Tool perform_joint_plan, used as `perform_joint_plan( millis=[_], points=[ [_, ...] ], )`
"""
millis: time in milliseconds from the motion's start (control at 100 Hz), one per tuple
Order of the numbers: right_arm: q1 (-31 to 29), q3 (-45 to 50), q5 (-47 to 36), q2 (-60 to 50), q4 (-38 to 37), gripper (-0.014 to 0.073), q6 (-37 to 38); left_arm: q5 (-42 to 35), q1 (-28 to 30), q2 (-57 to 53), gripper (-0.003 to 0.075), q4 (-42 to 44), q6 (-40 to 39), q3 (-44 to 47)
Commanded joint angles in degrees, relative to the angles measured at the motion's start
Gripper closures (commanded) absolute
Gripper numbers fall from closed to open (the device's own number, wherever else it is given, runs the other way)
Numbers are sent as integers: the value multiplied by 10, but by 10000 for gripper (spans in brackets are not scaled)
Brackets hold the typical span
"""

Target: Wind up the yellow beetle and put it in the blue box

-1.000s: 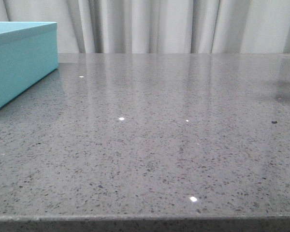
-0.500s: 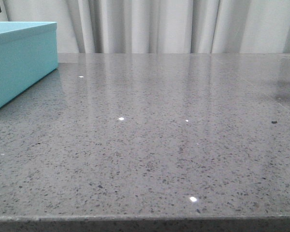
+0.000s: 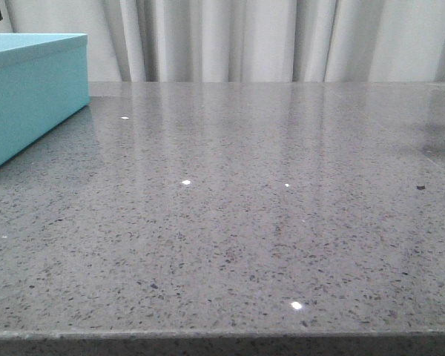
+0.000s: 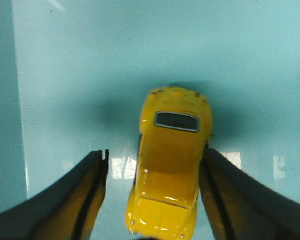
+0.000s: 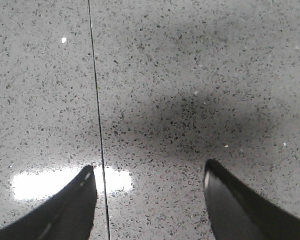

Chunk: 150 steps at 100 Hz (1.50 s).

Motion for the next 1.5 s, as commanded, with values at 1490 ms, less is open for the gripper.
perform_joint_plan(
  millis=[1490],
  points=[
    [-1, 170, -198, -406, -28, 126, -30, -222, 0, -610, 310, -39, 0, 380]
  ],
)
